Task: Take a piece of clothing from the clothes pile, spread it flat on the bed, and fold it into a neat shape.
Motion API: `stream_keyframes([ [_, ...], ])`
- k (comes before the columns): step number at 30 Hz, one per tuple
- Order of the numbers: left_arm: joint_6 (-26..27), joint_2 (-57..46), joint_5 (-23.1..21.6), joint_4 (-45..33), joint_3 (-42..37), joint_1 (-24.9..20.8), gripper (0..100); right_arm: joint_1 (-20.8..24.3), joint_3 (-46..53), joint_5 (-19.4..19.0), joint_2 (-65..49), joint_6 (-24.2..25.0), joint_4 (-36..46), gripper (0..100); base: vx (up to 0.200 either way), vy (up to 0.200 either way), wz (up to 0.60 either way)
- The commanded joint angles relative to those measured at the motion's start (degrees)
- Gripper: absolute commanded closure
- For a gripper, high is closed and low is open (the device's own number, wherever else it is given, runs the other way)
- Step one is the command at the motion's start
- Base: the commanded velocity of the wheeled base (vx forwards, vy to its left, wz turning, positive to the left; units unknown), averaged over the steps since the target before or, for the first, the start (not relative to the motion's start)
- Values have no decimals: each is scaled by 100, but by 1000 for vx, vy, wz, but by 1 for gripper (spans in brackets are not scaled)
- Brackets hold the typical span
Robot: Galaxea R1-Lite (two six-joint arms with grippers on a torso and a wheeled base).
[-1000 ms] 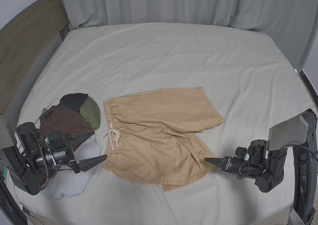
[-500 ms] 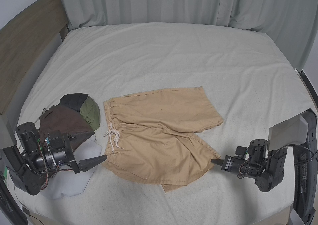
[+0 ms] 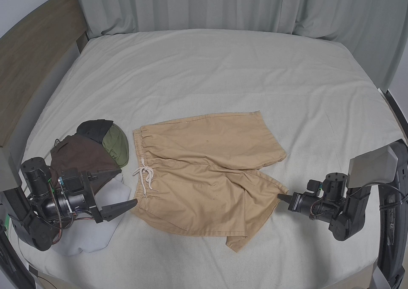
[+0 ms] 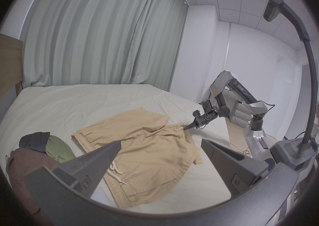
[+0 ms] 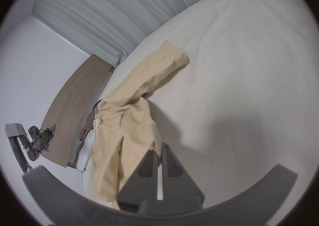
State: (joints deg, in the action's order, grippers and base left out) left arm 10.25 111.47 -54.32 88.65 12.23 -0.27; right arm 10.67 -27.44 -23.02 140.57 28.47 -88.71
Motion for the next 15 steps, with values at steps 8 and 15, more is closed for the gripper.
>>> stream_keyframes([
  [8, -6, 24, 0, 3, -19, -8, 0, -197, -350, 25, 14, -386, -15, 100, 0, 0, 0],
  [15, -6, 50, 0, 3, -19, -8, 0, -126, -701, 254, 14, -394, -15, 100, 0, 0, 0],
])
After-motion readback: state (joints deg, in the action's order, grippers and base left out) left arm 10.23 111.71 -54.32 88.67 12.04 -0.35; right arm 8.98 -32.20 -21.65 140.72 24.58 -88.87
